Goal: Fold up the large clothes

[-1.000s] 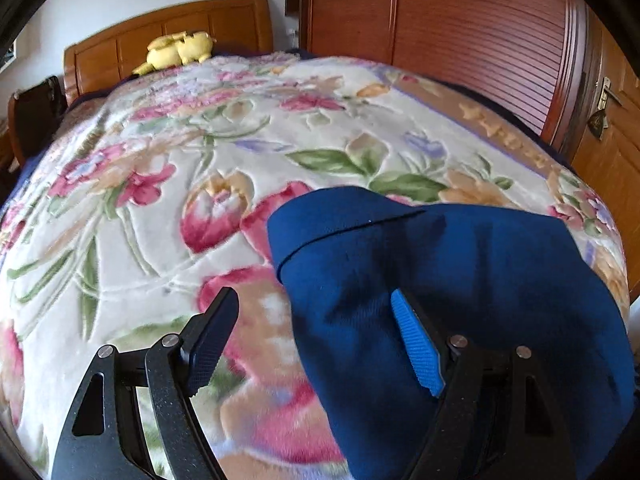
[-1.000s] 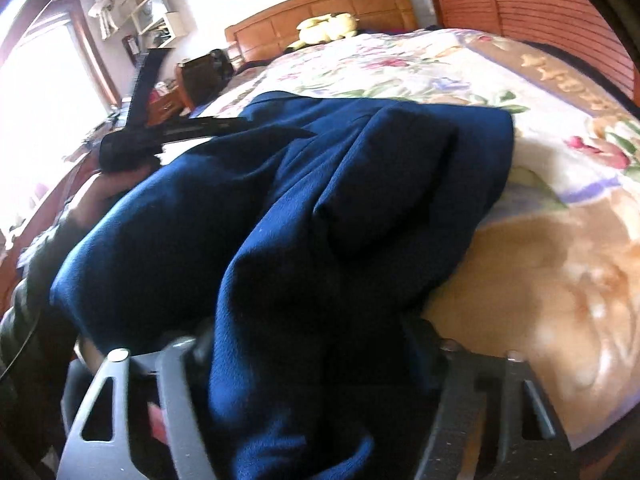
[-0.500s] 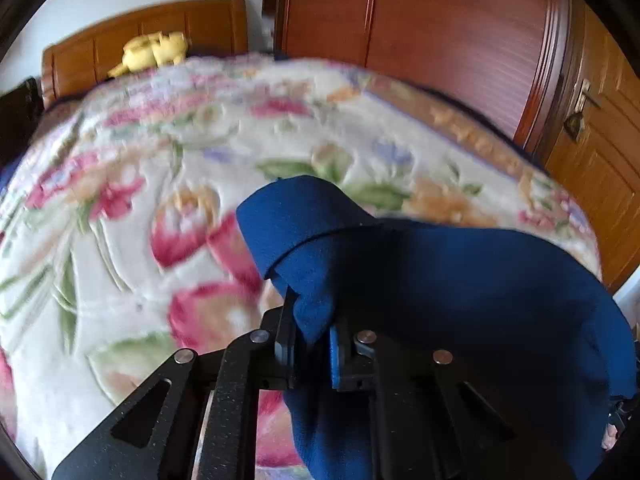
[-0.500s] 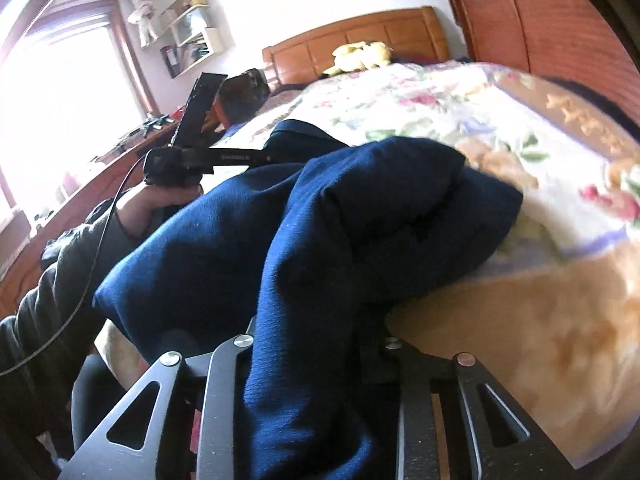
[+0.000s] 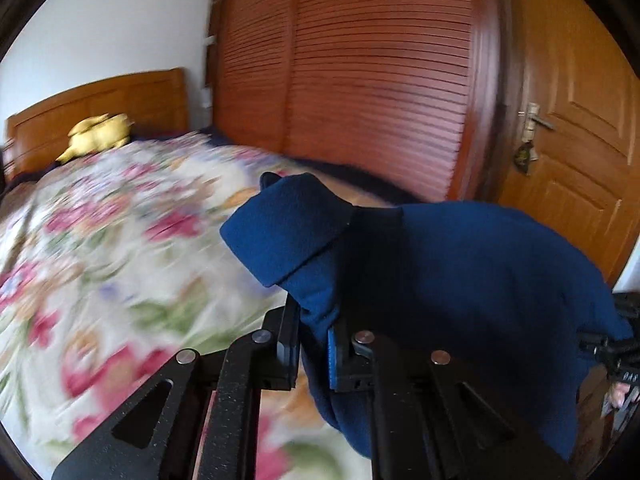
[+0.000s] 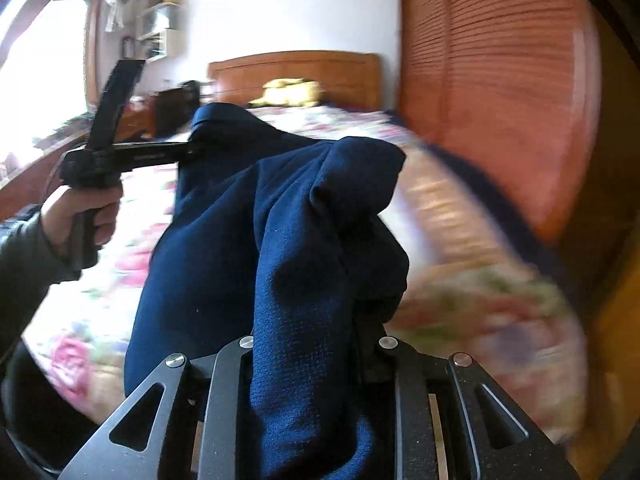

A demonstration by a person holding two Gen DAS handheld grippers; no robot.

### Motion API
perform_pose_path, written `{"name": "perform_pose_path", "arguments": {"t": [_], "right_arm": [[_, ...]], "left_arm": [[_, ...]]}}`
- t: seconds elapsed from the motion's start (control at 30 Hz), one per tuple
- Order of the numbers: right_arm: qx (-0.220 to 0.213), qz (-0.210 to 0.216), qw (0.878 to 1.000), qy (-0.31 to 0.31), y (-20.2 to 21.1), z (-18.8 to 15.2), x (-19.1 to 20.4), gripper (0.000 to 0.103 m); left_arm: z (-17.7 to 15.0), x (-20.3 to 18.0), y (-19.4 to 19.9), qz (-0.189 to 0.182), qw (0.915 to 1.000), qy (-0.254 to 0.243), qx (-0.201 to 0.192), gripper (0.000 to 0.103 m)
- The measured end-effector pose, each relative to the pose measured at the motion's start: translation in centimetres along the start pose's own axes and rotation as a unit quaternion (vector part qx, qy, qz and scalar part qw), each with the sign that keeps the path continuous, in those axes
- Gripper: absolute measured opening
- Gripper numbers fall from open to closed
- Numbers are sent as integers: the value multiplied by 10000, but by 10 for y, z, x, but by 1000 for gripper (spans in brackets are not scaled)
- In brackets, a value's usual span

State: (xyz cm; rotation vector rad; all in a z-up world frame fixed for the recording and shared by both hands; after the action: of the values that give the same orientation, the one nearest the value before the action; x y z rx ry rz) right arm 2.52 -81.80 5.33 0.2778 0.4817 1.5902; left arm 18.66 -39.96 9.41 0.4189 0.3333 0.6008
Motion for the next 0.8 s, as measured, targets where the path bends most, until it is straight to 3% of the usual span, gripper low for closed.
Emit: {"name": "perform_pose_path", "arguments": {"t": [0.1, 0.23, 0.4, 0.47, 0.5, 0.53, 0.63, 0.7, 0.77, 0.8], "right_arm": [[61, -521, 9986, 3, 10, 5, -62, 24], [402, -977, 9940, -268, 3, -7, -138, 24], [946, -1314, 9850, -595, -31, -51, -185, 24], [904, -1457, 9819, -807, -33, -59, -199, 32], [892, -1507, 9805, -896, -34, -58, -201, 43], [849, -1583, 9791, -956, -32, -59, -204, 56], [722, -2061, 9722, -843, -23, -51, -188, 79], [513, -2361, 9671, -796, -11, -44, -171, 87], [363, -2652, 9607, -731, 3, -34, -142, 90], [251, -2721, 9593, -714, 7, -31, -134, 91]], "left_arm": [[26, -47, -51, -345, 9993, -125, 9, 11], [36, -87, -116, -594, 9976, -211, 270, 11], [19, -107, -180, -305, 9953, -595, 697, 12], [14, -100, -191, -294, 9950, -386, 869, 15], [12, -97, -191, -301, 9950, -317, 898, 17], [9, -92, -188, -329, 9949, -301, 904, 25], [1, -81, -168, -421, 9944, -384, 887, 40], [-6, -73, -148, -495, 9943, -369, 866, 44], [-13, -78, -134, -551, 9940, -428, 837, 73], [-18, -79, -129, -532, 9943, -490, 778, 78]]}}
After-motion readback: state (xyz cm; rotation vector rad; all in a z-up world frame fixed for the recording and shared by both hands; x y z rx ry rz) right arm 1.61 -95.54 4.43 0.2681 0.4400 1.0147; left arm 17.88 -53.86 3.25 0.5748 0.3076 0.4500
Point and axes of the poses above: each gripper's, at about its wrist camera, not at the fingertips, and y roughly against the way its jaws point, x to its left, z to its top, the point moved 5 cm from there along -y, roughly the way its jaws point, and after that the axes turned 10 degrees about -z, right-handed, at the moved point
